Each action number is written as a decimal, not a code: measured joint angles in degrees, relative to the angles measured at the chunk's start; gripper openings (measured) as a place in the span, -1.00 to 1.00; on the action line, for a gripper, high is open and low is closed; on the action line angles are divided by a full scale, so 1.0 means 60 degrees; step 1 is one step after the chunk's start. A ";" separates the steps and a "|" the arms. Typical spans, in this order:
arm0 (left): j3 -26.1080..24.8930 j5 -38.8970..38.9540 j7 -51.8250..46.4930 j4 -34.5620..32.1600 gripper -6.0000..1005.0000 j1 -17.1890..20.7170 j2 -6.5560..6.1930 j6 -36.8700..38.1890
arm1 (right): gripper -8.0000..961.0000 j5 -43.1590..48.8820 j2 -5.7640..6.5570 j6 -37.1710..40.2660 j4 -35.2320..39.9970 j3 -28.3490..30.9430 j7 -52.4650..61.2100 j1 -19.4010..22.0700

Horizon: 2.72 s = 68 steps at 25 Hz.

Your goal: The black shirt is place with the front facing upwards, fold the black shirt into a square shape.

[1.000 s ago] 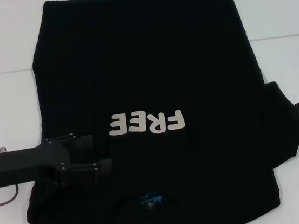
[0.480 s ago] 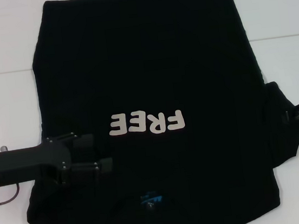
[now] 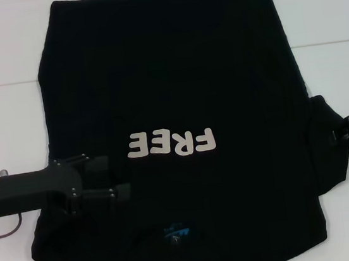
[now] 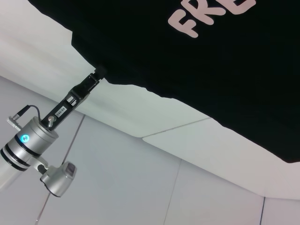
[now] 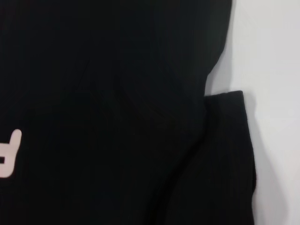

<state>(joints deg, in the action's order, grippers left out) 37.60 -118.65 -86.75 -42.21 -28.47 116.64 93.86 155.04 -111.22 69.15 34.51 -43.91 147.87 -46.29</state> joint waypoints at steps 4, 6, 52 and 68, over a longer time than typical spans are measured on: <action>-0.0005 0.0000 -0.0002 0.0003 0.89 0.0000 0.0001 -0.0040 | 0.14 0.0005 0.0001 -0.0035 -0.0023 -0.0062 0.0089 -0.0035; -0.0002 -0.0003 -0.0015 0.0005 0.89 0.0000 -0.0011 -0.0051 | -0.04 0.0011 0.0008 -0.0038 -0.0013 -0.0072 0.0109 -0.0035; -0.0110 -0.0005 -0.0093 0.0091 0.89 0.0073 0.0009 -0.0117 | -0.84 -0.0316 -0.0885 0.0977 0.1486 0.0338 -0.0859 -0.1166; -0.0917 -0.0092 -0.4490 0.0514 0.89 -0.0022 -0.1030 0.0452 | 0.20 -0.6175 -0.0007 0.2472 -0.0430 0.0430 -0.7831 0.1442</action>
<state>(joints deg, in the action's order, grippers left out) 32.10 -119.20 -113.69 -39.13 -28.60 110.46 96.57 117.99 -111.26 83.98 31.93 -41.33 100.89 -37.64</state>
